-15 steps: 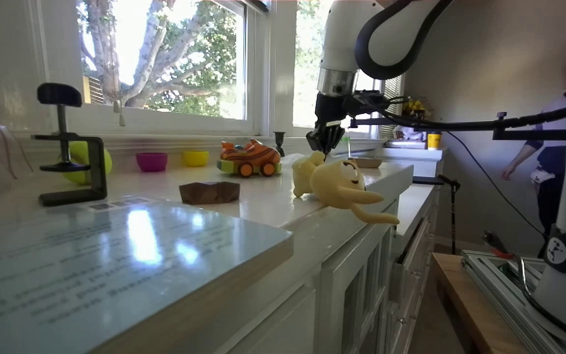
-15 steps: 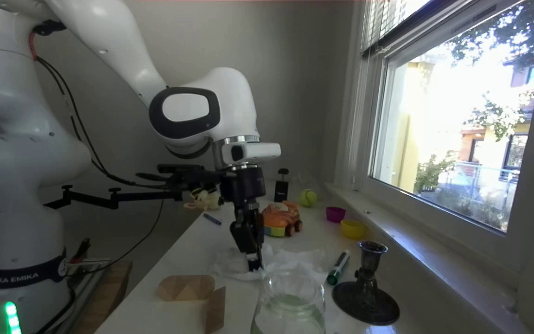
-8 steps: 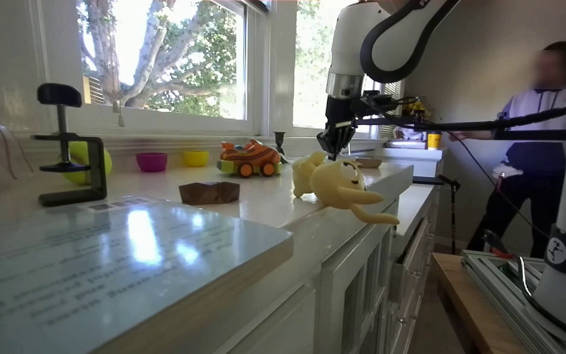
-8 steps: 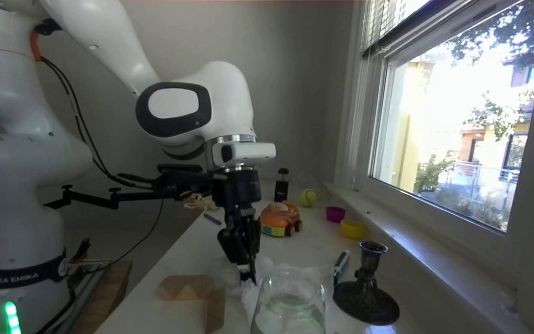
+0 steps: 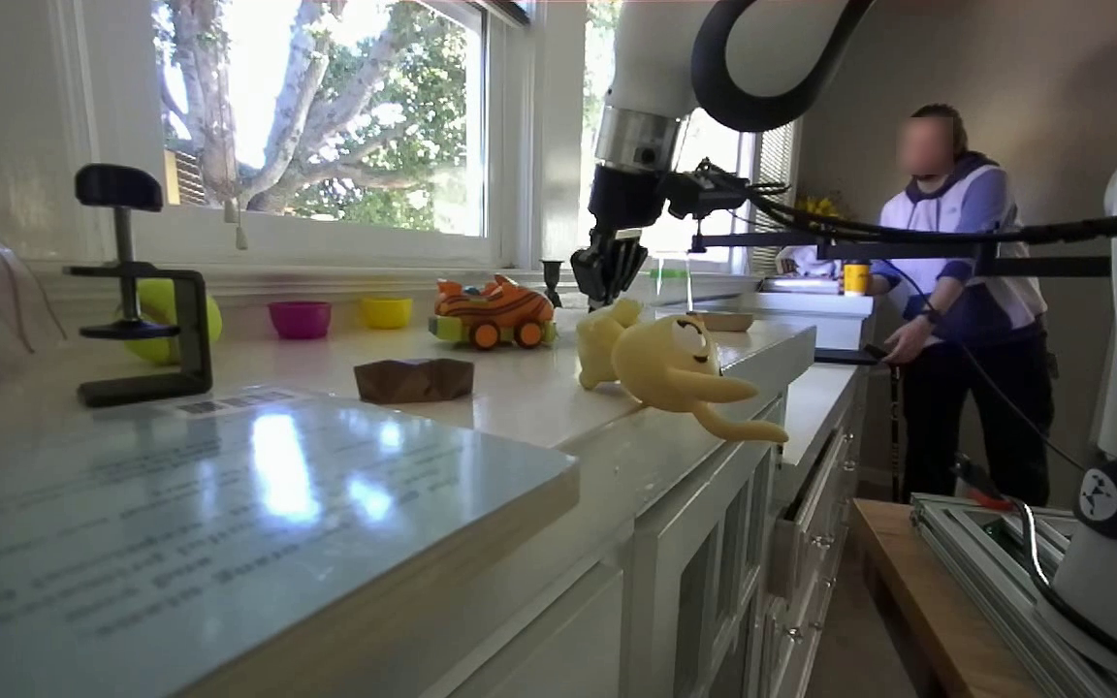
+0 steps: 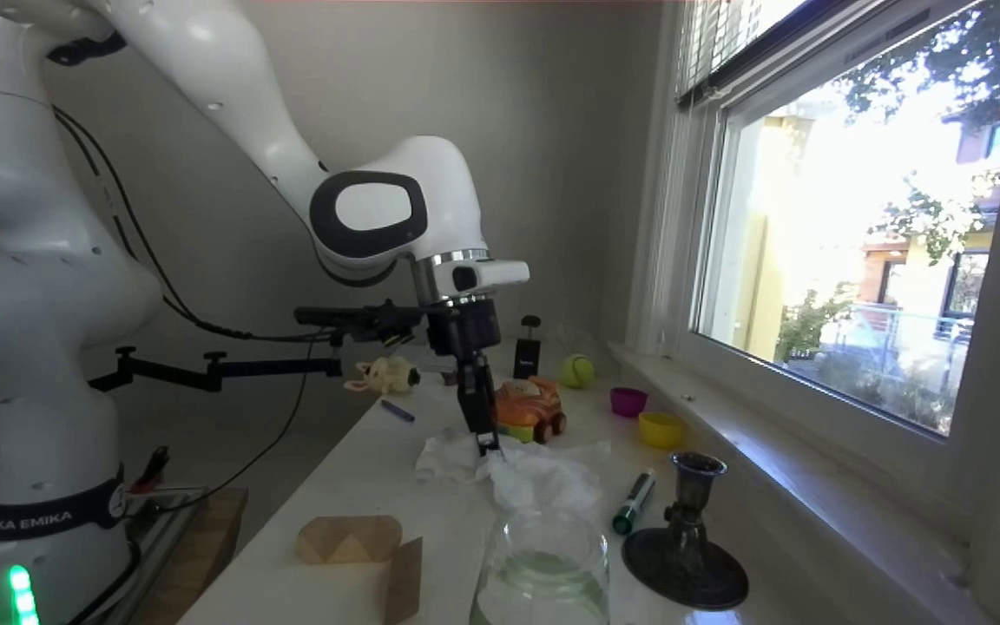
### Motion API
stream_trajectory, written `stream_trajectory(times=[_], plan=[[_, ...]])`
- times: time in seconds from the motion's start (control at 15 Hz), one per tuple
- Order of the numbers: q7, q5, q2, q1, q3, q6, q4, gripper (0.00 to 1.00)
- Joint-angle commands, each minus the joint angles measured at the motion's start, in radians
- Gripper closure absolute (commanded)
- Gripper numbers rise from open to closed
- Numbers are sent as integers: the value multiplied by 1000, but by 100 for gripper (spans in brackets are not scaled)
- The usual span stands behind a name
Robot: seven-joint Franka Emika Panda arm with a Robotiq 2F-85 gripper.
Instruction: Wipe the table with the white cloth
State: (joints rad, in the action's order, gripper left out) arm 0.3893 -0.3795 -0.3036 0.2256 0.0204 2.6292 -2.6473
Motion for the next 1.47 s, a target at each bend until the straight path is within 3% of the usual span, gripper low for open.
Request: stream_trajectory(times=[0.0, 0.33, 0.53, 0.73, 1.13, 1.4], plan=[[-23, 4, -20, 25, 5, 1, -16, 100], [30, -78, -25, 163, 41, -28, -9, 100], [35, -98, -21, 209, 55, -27, -3, 100], [17, -74, -29, 186, 44, -18, -10, 100], [-36, -5, -43, 57, 3, 7, -23, 100], [-36, 29, -36, 30, 5, -19, -7, 100]])
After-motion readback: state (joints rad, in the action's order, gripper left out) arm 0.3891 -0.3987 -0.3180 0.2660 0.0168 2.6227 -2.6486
